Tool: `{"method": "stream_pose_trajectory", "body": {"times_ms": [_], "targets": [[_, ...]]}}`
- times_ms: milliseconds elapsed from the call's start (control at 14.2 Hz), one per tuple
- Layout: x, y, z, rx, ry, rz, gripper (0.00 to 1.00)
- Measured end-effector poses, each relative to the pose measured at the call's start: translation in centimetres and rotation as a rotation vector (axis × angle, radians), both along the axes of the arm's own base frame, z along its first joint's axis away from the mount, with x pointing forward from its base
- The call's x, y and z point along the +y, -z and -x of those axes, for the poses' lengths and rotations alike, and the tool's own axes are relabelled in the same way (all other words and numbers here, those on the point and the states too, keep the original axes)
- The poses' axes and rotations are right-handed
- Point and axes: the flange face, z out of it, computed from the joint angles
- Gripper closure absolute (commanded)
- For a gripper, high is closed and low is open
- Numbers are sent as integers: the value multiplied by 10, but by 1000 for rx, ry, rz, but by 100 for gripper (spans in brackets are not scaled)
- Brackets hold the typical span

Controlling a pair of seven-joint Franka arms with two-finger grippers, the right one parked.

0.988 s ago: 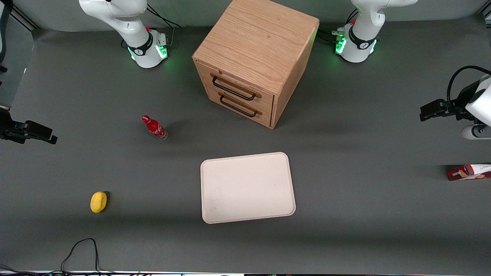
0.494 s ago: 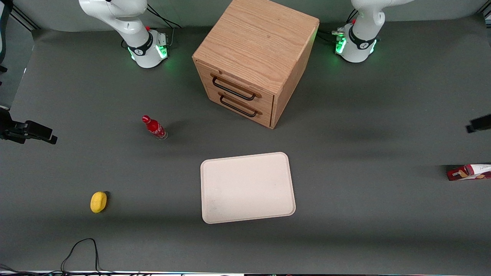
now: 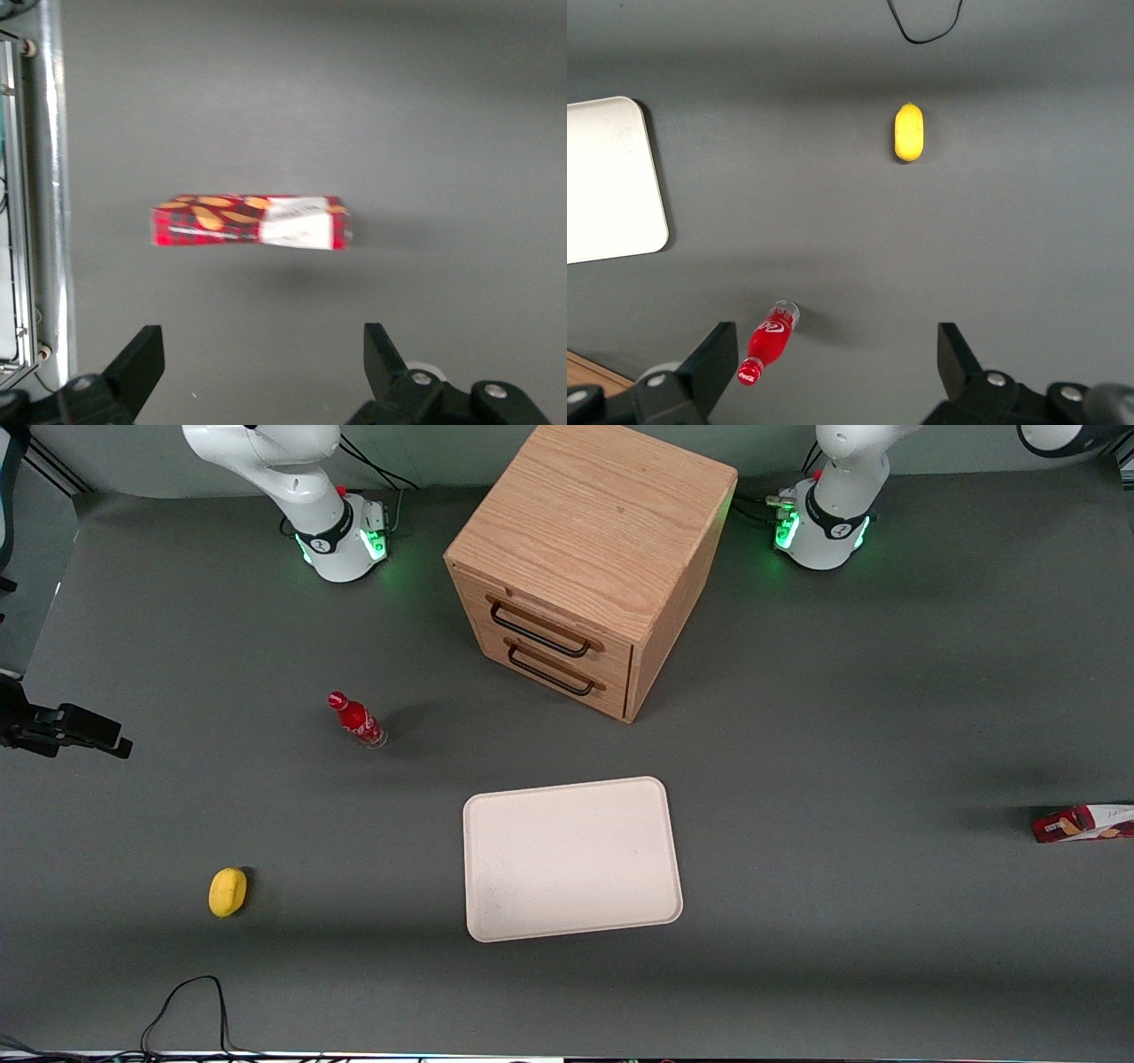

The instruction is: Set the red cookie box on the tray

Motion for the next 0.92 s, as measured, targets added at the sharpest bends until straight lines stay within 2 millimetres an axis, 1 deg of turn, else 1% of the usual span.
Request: {"method": "stream_pose_trajectory", "body": {"times_ms": [141,212,282,424,565,706,918], "targets": [[31,7,13,-10,-46,-7,0],[41,10,18,-10,-83,-6,0],[47,12,22,-10,-154,-5,0],[46,16,21,-12,-339,0,0],[38,19,16,-18,-514,3,0],[34,21,13,-23,-737,3,0],[33,38,14,-2,-1040,-1,0]]}}
